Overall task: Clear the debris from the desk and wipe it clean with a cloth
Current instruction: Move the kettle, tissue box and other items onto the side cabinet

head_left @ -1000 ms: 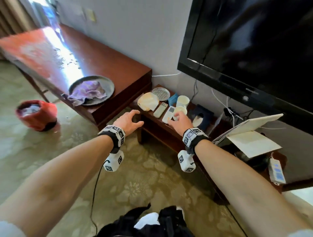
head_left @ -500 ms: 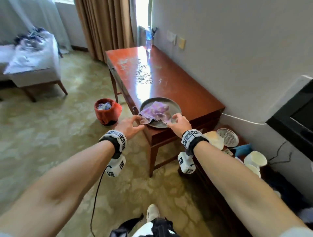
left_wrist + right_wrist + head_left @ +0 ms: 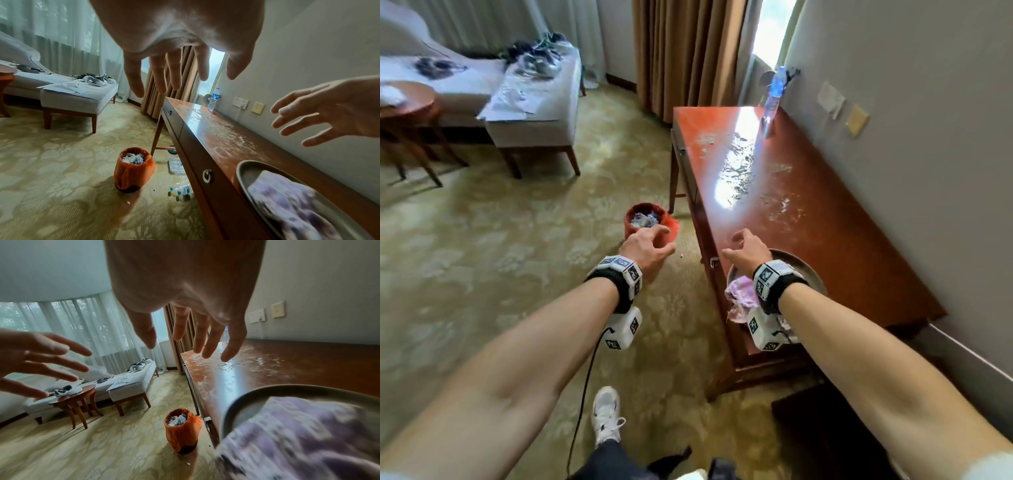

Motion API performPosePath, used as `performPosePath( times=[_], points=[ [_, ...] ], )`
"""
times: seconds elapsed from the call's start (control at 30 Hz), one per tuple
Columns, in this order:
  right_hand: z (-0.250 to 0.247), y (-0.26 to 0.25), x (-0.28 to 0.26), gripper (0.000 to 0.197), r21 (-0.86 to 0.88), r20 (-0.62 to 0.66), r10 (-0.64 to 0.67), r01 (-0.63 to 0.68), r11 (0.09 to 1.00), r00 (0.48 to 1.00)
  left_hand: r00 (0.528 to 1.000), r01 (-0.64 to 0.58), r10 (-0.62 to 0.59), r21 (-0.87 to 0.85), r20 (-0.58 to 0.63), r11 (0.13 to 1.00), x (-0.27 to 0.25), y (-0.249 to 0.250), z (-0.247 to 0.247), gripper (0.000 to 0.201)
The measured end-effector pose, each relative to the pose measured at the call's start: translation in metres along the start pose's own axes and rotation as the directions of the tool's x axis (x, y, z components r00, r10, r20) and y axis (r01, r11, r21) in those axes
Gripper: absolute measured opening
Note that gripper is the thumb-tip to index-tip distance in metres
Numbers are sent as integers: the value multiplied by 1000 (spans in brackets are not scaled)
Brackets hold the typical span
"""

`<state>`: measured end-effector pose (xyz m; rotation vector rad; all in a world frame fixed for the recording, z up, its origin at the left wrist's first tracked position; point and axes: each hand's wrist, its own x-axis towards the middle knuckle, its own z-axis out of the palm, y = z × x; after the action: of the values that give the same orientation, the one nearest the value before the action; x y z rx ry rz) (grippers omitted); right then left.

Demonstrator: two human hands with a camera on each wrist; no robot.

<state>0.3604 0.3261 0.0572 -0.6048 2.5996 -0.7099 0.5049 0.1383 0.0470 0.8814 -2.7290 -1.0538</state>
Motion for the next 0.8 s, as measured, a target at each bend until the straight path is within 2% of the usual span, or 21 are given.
performPosePath(
  times=[0.17,0.37,0.47,0.63,0.8],
  points=[
    [19,-65,83,46,-76,-29,-39,37,996,999,1000,-1,1,-12,7,1000,96,-40,-34,42],
    [20,-124,172,43,-59,-84,11,-16,998,996,994,-82,78,58,80,995,211,-58,-85,55],
    [13,-132,204,42,-48,-118,70,-76,996,991,986,-127,113,117,123,985,265,-52,-96,46],
    [-5,-124,269,40,-8,-163,163,-166,986,973,956,-257,231,137,179,957,353,-18,-94,42],
    [-37,-109,350,31,53,-253,244,-238,970,936,932,-332,291,192,216,923,443,22,-77,41]
  ],
)
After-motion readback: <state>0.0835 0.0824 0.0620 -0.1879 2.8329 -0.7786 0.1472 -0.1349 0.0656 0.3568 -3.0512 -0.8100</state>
